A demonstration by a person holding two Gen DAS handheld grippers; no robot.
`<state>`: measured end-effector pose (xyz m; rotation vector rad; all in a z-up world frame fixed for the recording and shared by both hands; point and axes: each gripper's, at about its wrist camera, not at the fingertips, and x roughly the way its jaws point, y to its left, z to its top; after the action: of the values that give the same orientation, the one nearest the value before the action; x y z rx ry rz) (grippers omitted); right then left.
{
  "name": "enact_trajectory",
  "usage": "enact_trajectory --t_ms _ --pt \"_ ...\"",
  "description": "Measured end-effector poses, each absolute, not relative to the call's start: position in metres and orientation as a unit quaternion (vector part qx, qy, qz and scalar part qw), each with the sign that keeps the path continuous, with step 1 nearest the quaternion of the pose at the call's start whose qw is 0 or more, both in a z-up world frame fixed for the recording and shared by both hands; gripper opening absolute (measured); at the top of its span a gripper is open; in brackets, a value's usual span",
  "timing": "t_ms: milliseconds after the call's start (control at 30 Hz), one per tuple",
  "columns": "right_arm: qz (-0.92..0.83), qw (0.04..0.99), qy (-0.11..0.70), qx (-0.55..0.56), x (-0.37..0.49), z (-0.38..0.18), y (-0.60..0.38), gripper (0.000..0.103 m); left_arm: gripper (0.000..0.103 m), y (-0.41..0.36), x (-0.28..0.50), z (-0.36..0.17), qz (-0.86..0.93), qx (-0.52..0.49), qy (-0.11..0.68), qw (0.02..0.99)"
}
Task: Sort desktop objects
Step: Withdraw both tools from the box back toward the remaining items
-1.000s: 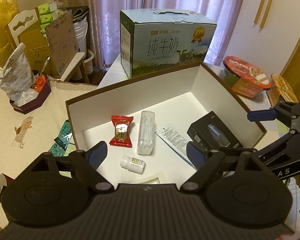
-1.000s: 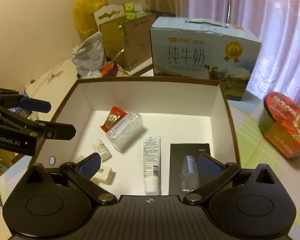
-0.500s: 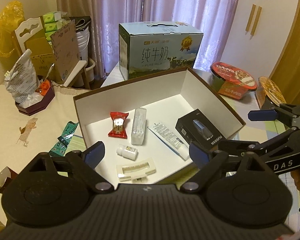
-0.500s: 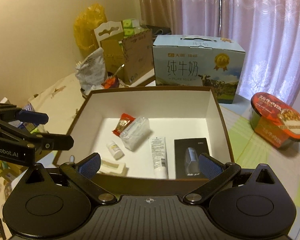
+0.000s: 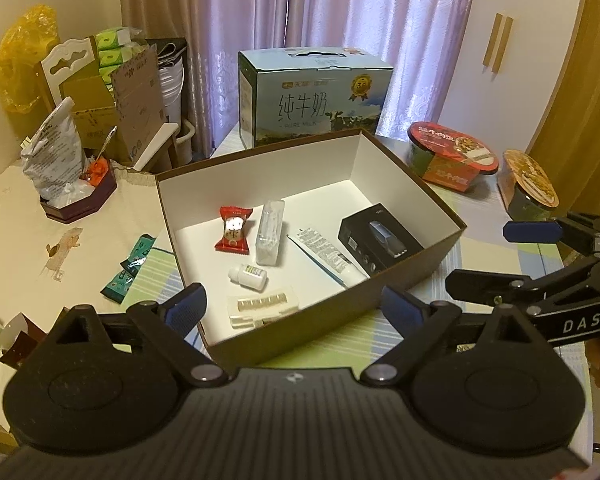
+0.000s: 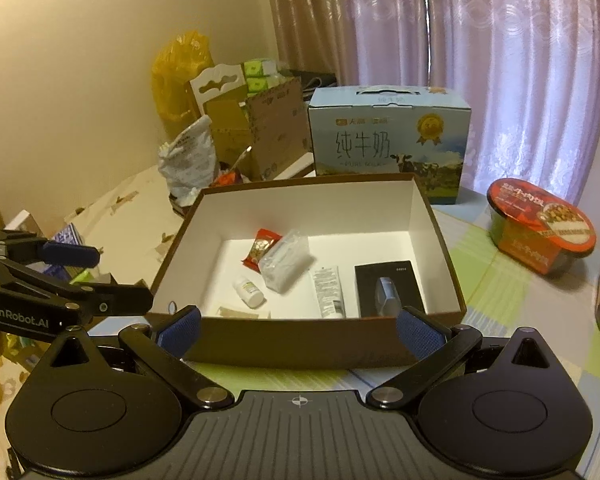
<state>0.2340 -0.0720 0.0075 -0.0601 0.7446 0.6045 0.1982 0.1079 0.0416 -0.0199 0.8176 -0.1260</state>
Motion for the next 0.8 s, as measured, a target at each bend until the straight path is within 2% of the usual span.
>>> enact_trajectory --t_ms 800 --pt "0.281 0.897 0.340 -0.012 0.173 0.007 -0.098 0.101 0.093 0.088 0.143 0.030 -0.039 -0.001 0.400 0.916"
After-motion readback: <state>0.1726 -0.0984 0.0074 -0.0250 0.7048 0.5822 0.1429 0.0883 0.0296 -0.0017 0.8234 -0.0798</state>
